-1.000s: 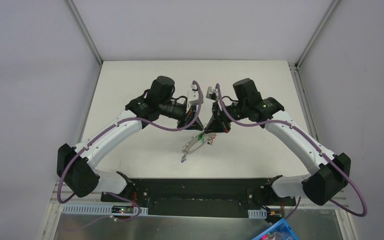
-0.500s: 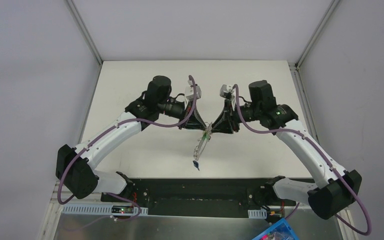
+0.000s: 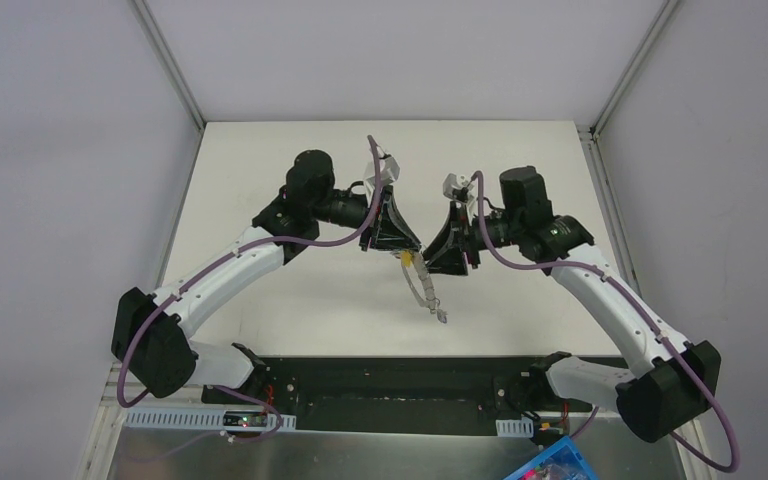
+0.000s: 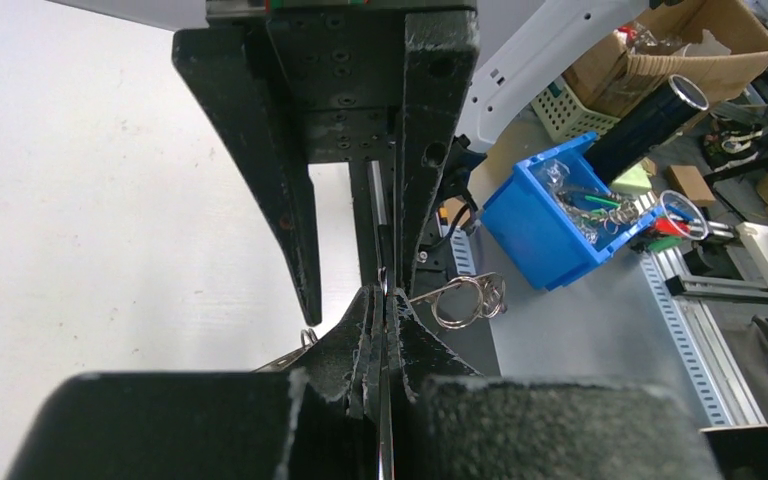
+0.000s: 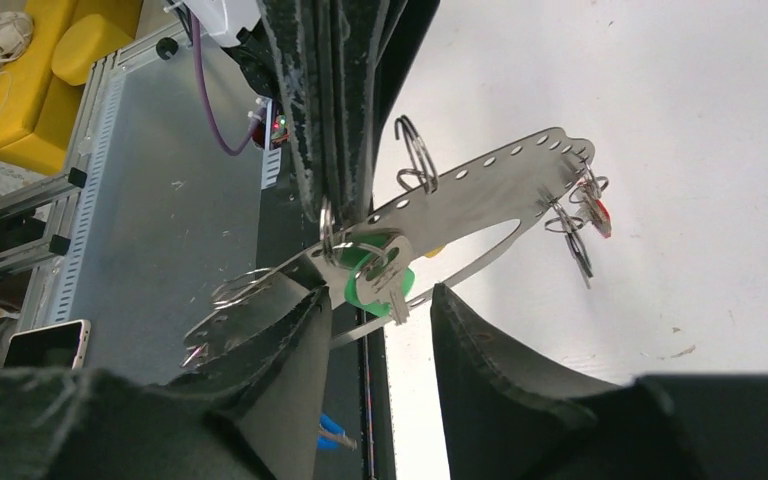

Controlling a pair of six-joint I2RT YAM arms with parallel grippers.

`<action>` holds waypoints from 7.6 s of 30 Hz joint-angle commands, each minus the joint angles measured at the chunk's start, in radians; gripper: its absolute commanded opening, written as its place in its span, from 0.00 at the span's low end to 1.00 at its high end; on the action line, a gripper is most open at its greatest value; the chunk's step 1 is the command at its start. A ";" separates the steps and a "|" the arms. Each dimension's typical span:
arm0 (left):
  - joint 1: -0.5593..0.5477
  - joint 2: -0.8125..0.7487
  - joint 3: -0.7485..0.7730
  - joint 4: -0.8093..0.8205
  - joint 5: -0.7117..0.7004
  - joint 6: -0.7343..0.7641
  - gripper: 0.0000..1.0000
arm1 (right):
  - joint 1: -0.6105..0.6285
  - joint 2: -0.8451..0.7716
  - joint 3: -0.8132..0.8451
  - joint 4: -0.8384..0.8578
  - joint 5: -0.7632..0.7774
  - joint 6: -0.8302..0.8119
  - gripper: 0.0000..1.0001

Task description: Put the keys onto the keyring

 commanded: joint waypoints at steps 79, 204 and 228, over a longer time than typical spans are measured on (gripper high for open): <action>0.064 -0.091 0.038 -0.632 -0.443 0.583 0.67 | -0.062 0.153 0.029 -0.093 0.446 -0.123 0.00; 0.229 -0.299 0.061 -0.773 -1.009 0.449 0.91 | 0.058 0.670 0.157 0.024 0.585 0.044 0.55; 0.230 -0.305 0.022 -0.752 -1.041 0.481 0.91 | -0.134 0.905 0.416 -0.077 0.767 0.083 0.56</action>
